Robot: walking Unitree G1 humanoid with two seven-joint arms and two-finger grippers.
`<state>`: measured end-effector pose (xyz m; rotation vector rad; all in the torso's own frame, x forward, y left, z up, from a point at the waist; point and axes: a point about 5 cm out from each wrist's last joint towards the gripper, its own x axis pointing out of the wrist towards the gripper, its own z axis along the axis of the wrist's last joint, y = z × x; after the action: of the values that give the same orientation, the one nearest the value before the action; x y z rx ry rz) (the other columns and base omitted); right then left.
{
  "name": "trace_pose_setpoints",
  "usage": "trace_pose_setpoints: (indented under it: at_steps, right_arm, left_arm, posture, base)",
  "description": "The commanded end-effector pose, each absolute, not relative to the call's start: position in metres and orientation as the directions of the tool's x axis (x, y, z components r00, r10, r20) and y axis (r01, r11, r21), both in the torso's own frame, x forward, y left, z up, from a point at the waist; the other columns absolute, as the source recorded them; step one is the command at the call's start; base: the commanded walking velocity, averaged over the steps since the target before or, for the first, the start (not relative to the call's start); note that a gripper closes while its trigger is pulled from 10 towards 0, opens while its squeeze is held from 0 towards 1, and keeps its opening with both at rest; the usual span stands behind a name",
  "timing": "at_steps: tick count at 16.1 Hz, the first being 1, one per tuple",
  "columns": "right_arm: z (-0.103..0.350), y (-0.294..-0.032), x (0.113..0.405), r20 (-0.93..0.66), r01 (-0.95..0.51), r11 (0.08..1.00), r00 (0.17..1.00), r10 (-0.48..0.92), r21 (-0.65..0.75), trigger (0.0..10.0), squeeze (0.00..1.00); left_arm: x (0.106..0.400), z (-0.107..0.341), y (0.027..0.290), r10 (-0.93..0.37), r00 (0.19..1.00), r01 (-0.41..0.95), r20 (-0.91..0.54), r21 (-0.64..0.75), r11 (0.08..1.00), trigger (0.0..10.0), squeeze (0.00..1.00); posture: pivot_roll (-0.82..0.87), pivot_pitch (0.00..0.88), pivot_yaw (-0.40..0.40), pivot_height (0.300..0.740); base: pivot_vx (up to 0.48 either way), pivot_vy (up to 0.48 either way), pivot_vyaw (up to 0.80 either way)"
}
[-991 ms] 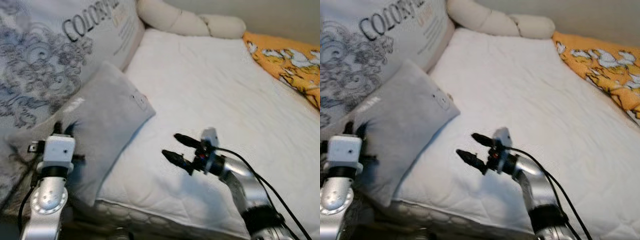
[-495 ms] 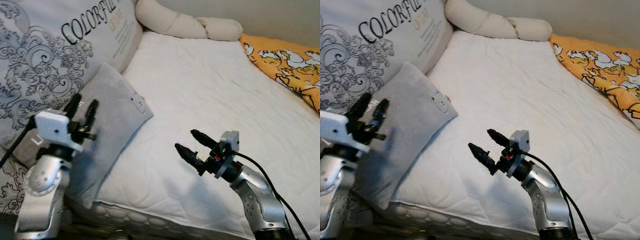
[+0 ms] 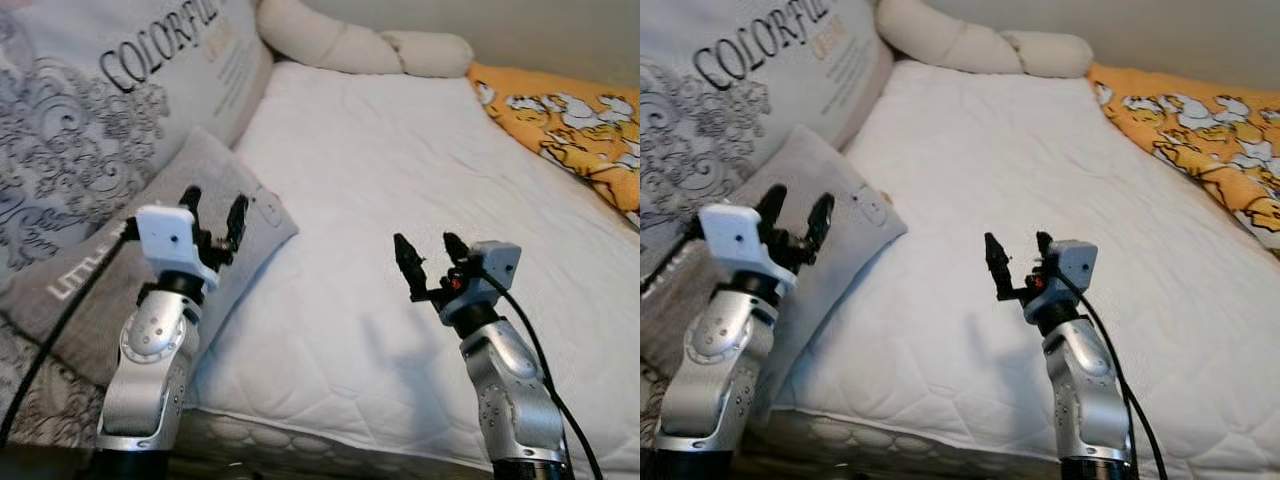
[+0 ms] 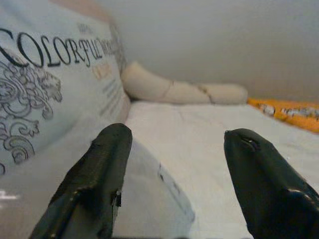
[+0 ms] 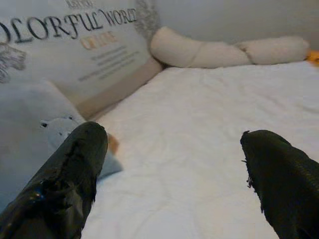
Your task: Clean up the room
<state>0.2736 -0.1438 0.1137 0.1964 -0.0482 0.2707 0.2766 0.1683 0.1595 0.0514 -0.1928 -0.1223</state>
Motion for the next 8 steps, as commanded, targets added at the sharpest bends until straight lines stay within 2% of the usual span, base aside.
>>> trace_pose_setpoints:
  at_steps: [1,4,8]
  right_arm:
    - [0.116,-0.142,0.273,0.073,-0.259,0.955,0.965,0.250,0.145,10.0,1.00]
    - [0.106,-0.145,0.271,0.004,-0.199,0.976,0.980,0.200,0.092,10.0,1.00]
    - [0.098,-0.157,0.272,-0.041,-0.114,0.990,0.992,0.117,0.082,10.0,1.00]
  left_arm:
    - [0.276,0.149,0.168,-0.129,0.983,0.115,0.133,0.107,0.988,10.0,0.98]
    - [0.269,0.121,0.179,-0.096,0.995,0.090,0.021,0.192,0.977,10.0,0.98]
    - [0.262,0.103,0.187,-0.063,0.996,0.075,-0.056,0.243,0.967,10.0,0.98]
  posture:
    - [0.06,0.000,-0.041,0.740]
    - [0.06,0.000,-0.045,0.740]
    - [0.06,0.000,-0.049,0.740]
  base:
    - [0.000,-0.345,0.00]
    - [0.000,-0.315,0.00]
    - [0.000,-0.303,0.00]
